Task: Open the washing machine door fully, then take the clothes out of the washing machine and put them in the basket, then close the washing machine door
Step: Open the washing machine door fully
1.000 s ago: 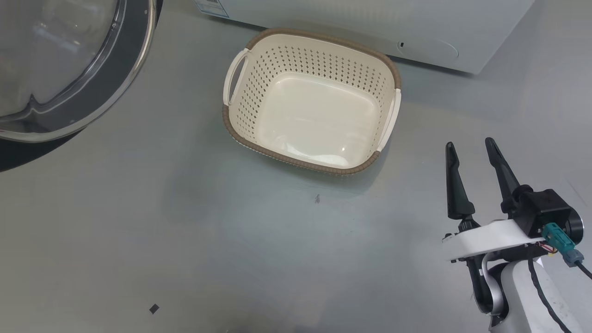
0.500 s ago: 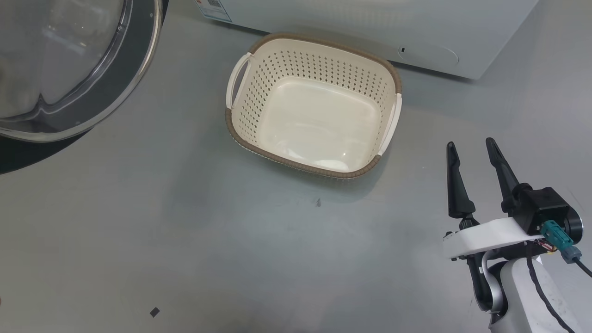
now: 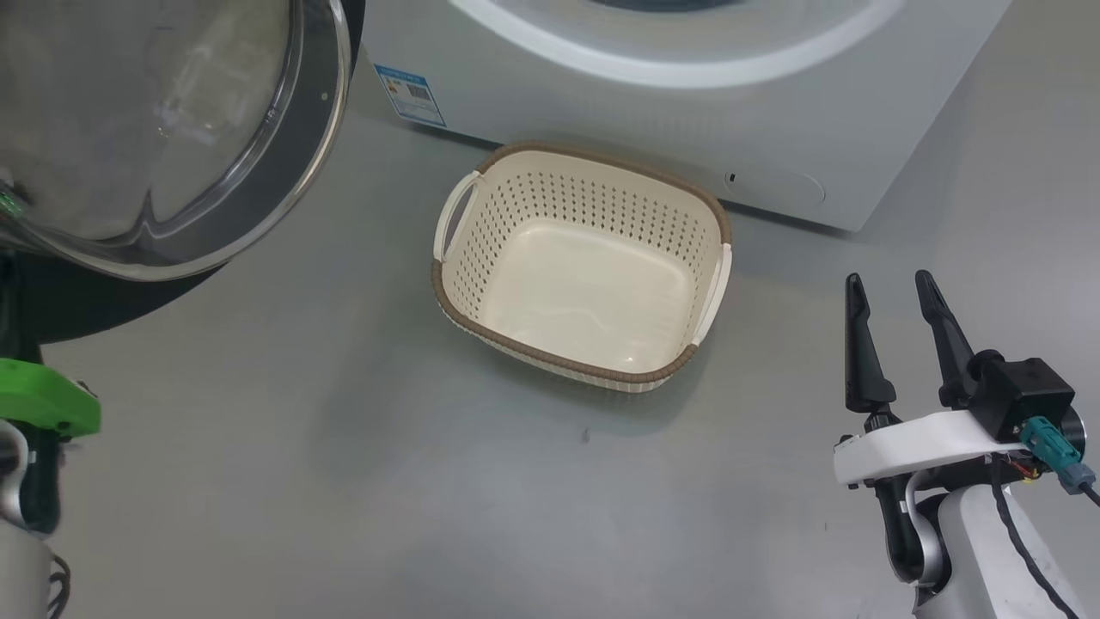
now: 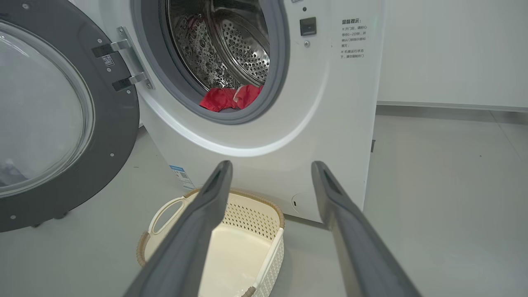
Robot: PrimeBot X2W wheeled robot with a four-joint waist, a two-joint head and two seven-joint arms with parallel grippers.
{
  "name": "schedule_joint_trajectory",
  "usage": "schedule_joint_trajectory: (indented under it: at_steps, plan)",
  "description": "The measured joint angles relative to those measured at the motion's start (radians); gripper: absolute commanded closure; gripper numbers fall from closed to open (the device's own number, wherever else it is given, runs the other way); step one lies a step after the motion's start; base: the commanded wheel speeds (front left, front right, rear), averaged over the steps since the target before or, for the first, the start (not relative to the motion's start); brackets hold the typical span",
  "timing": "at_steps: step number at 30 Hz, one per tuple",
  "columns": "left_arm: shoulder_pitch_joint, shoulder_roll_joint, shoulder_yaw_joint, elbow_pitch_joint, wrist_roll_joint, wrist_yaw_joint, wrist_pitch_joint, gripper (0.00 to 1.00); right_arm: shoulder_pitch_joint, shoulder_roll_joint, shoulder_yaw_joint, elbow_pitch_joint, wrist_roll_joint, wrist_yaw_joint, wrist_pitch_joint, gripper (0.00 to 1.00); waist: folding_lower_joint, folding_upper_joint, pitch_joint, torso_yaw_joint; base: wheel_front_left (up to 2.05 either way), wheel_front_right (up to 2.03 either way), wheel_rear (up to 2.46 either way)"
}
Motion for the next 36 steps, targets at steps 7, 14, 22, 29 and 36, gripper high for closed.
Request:
schedule_joint_trajectory:
  at_steps: [7, 14, 22, 29, 36]
  plan:
    - [0.055, -0.043, -0.052, -0.049, 0.023, -0.001, 0.000, 1.00, 0.025, 0.007, -0.010, 0.023, 0.021, 0.001, -0.009, 0.00, 0.0000, 0.0000, -0.083, -0.007, 0.00, 0.00, 0.00]
    - [0.126, -0.053, -0.062, -0.115, 0.048, -0.004, -0.002, 1.00, 0.046, 0.019, -0.007, 0.026, 0.046, 0.010, -0.010, 0.00, 0.0000, 0.0000, -0.154, -0.029, 0.00, 0.00, 0.00]
    - [0.231, -0.104, -0.085, -0.201, 0.050, -0.004, -0.003, 1.00, 0.094, 0.024, -0.017, 0.024, 0.060, 0.011, -0.018, 0.00, 0.0000, 0.0000, -0.211, -0.086, 0.00, 0.00, 0.00]
    - [0.288, -0.132, -0.102, -0.281, 0.067, -0.004, -0.003, 1.00, 0.108, 0.028, -0.019, 0.015, 0.068, 0.018, -0.019, 0.00, 0.0000, 0.0000, -0.240, -0.126, 0.00, 0.00, 0.00]
    - [0.325, -0.151, -0.117, -0.337, 0.086, -0.004, -0.003, 1.00, 0.128, 0.029, -0.018, 0.008, 0.068, 0.018, -0.019, 0.00, 0.0000, 0.0001, -0.256, -0.155, 0.00, 0.00, 0.00]
